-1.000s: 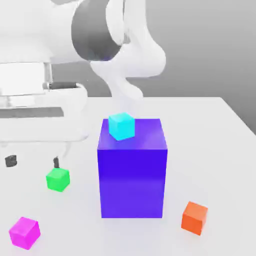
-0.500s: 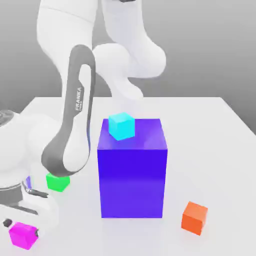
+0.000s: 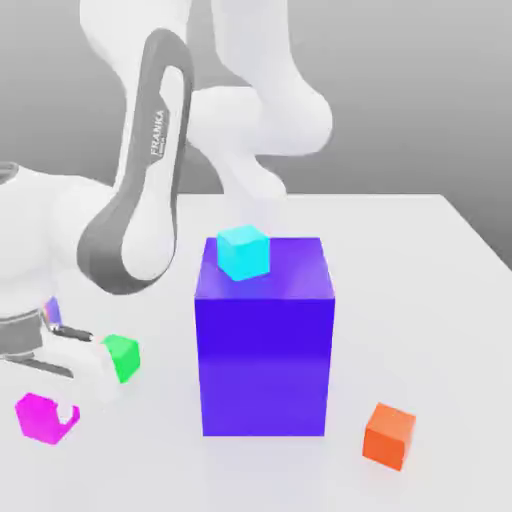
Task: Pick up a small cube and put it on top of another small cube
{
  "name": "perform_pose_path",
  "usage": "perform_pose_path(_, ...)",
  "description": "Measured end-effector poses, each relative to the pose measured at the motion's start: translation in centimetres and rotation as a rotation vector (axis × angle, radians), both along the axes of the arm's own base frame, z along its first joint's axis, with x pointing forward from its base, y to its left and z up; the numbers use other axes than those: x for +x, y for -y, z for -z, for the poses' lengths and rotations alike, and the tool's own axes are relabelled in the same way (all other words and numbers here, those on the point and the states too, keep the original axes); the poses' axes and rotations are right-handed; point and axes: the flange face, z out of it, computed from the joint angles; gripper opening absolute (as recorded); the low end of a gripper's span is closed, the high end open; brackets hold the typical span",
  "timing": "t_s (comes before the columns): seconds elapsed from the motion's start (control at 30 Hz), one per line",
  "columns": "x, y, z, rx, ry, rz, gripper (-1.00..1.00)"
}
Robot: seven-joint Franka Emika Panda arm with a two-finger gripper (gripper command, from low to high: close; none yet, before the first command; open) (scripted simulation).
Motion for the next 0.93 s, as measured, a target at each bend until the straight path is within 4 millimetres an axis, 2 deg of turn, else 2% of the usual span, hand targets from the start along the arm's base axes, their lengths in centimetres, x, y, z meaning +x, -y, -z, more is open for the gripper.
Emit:
perform_pose_path(0.3,-8.1,-0.9,-2.7,0.019,0.014,0.111,-1.00)
perform_pose_path(0.53,-14.2,-2.7,-3.9,-0.038,-0.009,0.174,-1.00)
perform_pose_path(0.6,-15.2,-2.9,-3.3,-0.054,-0.017,0.188,-1.00)
perform_pose_path(0.8,-15.3,-3.1,1.4,-0.058,-0.019,0.186,-1.00)
perform_pose_path(0.83,-15.6,-3.0,2.2,-0.057,-0.019,0.193,1.00)
perform_pose_path(0.93,-15.2,-3.4,2.2,-0.057,-0.018,0.175,1.00)
